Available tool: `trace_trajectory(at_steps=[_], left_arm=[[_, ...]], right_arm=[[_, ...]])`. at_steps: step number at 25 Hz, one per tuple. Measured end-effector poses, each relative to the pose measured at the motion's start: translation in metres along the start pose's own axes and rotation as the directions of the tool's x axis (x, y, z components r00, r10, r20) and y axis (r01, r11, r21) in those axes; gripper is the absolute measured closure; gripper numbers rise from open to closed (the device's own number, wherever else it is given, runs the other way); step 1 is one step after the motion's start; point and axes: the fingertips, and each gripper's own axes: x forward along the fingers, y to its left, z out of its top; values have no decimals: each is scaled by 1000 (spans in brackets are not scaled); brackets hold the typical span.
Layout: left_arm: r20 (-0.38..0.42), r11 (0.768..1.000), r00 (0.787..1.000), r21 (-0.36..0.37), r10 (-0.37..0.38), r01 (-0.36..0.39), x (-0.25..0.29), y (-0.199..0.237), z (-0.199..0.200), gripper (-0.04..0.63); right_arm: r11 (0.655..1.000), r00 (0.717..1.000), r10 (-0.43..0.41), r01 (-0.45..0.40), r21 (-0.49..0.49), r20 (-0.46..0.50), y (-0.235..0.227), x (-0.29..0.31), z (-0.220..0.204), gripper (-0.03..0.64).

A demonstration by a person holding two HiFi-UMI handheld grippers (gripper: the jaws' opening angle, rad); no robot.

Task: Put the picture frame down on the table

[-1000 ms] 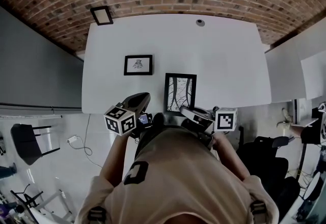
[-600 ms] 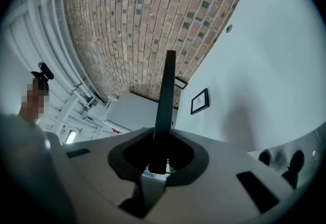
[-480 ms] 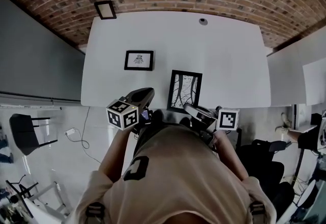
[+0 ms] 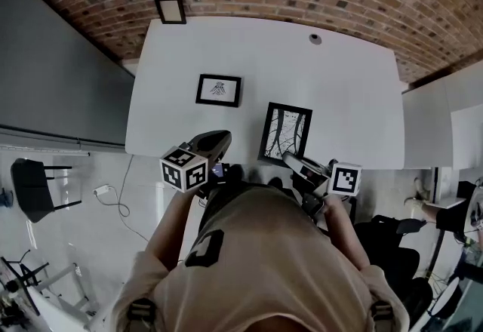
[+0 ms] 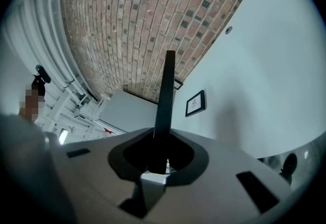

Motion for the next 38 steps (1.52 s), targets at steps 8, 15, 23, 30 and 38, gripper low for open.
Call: trace_trajectory(at_steps=[8,15,23,30,38], left_arm=[[-19,1000,1000,-9,-1,1,-9,16,0,591],[-8,998,998,-10,55,-55,5,8,5,591],[-9,996,996,5,91,-91,48,-22,14,591],[-19,994,994,4,108,-108,83,-41,15,591],[-37,993,993,-13,115,-116,105,-52,8,591]], right_arm=[[1000,999,-14,14,-1,31,0,12,13,577],[1000,1000,10,-10,15,9,-15,0,35,577],[998,999,54,-54,27,-3,-35,-28,71,577],[996,998,69,-68,56,-4,-57,-54,94,577],[997,999,43,-42,59,-19,-83,-69,117,577]])
